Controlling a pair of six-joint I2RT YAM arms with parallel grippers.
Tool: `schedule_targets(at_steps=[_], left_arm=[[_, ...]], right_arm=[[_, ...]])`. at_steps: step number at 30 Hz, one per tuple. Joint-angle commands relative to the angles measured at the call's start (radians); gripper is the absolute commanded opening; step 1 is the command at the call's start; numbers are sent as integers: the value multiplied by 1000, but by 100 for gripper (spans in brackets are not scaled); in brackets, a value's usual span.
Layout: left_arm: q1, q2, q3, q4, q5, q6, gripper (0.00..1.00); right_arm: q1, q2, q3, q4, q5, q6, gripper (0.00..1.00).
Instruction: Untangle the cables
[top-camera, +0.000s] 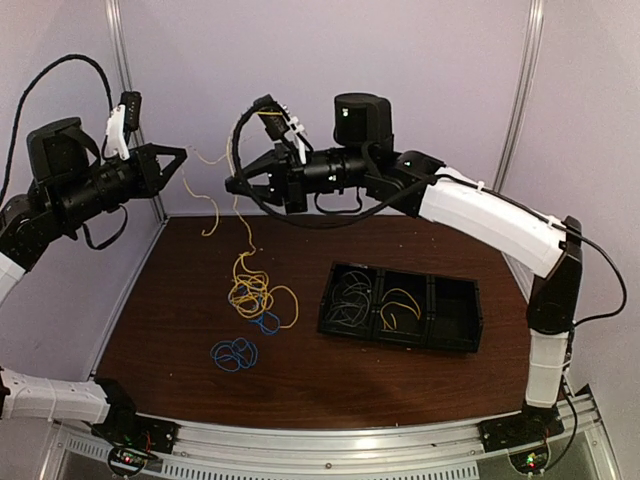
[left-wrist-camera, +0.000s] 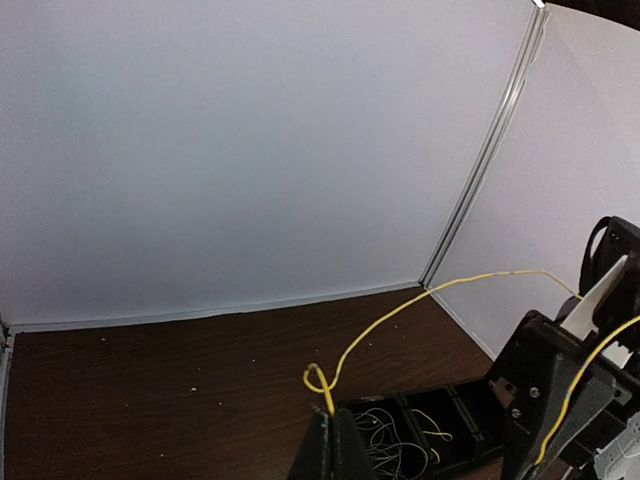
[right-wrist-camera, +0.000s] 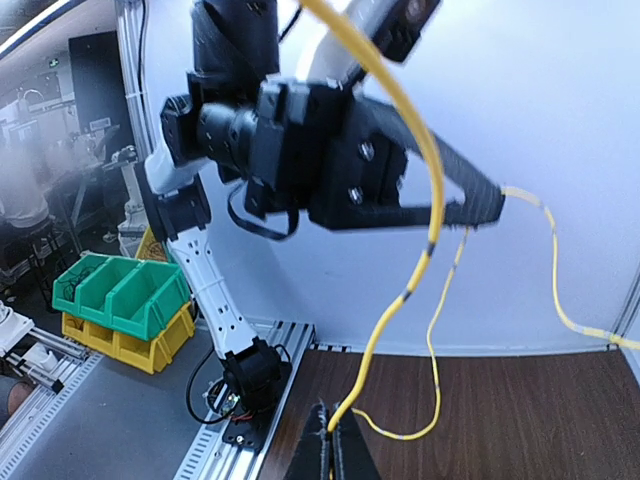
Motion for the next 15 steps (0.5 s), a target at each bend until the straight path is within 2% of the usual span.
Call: schedule_targets(at_steps=[1, 5, 7, 9, 11, 15], left_arm=[[3, -56, -30, 70, -40, 14, 0], [3, -78, -85, 69, -26, 8, 0], [3, -90, -121, 70, -33, 4, 0], [3, -110, -178, 98, -29, -7, 0], [3, -127, -240, 149, 4, -29, 0], [3, -140, -316, 206, 44, -65, 0]], right_arm=[[31, 98, 42, -221, 25, -140, 0], [12, -17, 73, -242, 23, -213, 0], [13, -72, 72, -231, 75, -243, 0], [29, -77, 72, -243, 158, -272, 0], [49, -83, 101, -332, 214, -388, 0], [35, -112, 120, -363, 251, -414, 0]])
